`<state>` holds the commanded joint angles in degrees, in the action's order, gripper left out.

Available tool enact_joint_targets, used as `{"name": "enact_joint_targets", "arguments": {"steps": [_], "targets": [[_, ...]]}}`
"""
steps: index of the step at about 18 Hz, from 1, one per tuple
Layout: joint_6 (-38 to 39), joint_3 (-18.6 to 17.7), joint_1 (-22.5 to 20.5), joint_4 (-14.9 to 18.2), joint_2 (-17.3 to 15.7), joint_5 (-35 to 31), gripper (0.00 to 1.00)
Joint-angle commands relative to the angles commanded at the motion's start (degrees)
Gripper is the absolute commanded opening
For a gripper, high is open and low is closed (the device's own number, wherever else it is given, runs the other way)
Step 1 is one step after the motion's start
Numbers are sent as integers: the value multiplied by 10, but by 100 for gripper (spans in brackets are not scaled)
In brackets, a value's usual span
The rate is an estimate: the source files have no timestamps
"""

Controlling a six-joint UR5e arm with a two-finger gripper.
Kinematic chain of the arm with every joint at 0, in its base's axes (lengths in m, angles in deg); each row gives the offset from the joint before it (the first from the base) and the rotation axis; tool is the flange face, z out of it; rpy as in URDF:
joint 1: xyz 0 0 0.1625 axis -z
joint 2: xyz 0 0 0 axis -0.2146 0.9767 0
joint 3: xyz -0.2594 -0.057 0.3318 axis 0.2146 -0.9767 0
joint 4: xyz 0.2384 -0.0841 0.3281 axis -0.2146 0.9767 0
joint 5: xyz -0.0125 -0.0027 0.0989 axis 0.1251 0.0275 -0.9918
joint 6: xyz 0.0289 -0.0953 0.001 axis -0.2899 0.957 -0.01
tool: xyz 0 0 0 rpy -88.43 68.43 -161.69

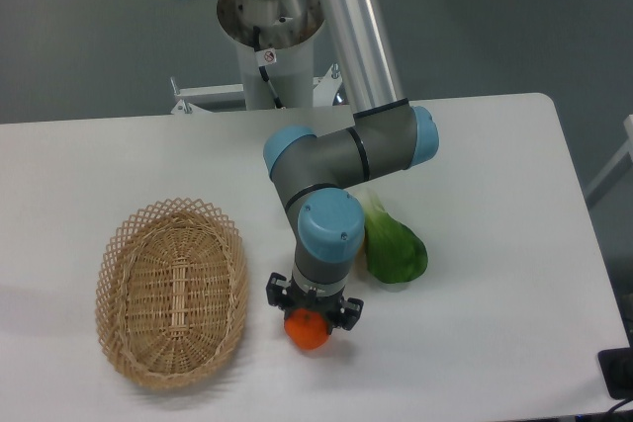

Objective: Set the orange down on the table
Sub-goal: 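Lower the orange onto the table and open the gripper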

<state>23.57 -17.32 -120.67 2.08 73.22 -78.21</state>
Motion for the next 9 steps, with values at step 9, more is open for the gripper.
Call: {"name": "enact_joint_targets", "arguments": {"steps": [9], "targets": [[1,10,-2,-10,-25,-1,100]]}}
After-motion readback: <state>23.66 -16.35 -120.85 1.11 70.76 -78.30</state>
